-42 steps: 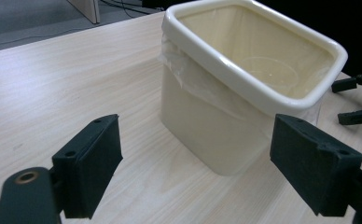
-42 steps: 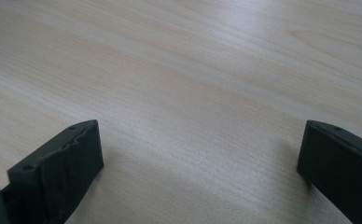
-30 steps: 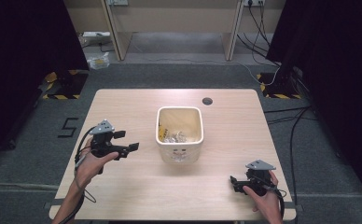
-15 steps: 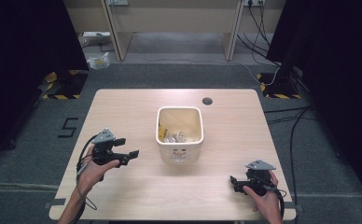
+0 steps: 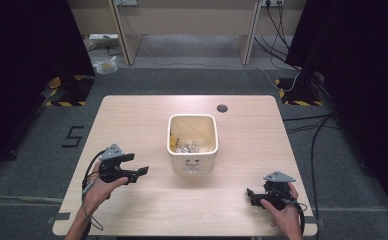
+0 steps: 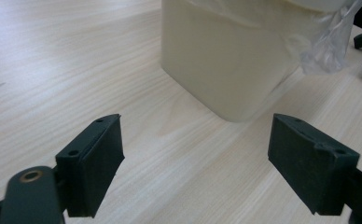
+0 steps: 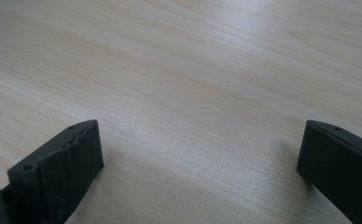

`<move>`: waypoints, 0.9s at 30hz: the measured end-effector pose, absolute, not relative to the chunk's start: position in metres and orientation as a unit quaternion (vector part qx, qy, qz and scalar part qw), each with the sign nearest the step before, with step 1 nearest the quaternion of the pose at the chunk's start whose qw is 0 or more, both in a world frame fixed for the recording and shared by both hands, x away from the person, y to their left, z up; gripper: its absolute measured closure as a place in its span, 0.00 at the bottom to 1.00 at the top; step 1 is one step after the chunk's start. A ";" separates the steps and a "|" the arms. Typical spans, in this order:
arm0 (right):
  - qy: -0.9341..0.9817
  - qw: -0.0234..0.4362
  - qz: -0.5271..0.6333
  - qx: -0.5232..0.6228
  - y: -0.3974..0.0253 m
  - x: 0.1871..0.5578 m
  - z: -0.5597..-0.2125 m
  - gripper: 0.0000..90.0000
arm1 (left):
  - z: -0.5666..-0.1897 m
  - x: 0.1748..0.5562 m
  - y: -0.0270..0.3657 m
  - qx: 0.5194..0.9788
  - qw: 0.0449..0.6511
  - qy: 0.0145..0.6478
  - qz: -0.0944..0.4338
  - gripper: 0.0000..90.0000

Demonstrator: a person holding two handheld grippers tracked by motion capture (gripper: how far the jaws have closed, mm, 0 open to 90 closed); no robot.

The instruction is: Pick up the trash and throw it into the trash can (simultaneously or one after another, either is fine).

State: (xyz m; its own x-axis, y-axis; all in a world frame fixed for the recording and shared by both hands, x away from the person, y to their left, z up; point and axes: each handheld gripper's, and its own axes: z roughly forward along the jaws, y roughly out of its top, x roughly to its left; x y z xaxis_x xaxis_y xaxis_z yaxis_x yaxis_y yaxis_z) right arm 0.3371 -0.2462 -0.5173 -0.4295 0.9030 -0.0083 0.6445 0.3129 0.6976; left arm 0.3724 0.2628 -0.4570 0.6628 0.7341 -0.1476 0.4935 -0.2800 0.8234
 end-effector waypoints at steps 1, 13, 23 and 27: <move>0.784 0.204 0.316 0.494 -0.246 0.337 -0.517 0.00 | -0.458 0.372 0.262 0.792 0.454 0.387 0.132 0.19; 0.784 0.204 0.316 0.494 -0.246 0.337 -0.517 0.00 | -0.467 0.366 0.256 0.803 0.436 0.382 0.136 0.19; 0.784 0.204 0.316 0.494 -0.246 0.337 -0.517 0.00 | -0.476 0.360 0.248 0.823 0.409 0.368 0.137 0.20; 0.784 0.204 0.316 0.494 -0.246 0.337 -0.517 0.00 | -0.484 0.356 0.245 0.831 0.399 0.364 0.132 0.20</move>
State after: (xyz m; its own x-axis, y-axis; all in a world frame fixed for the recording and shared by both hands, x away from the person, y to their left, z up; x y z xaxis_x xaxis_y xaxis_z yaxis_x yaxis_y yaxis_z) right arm 0.3370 -0.2462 -0.5173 -0.4289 0.9033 -0.0079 0.6452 0.3125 0.6972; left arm 0.3559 0.2445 -0.4843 0.7009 0.7097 -0.0710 0.4991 -0.4169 0.7597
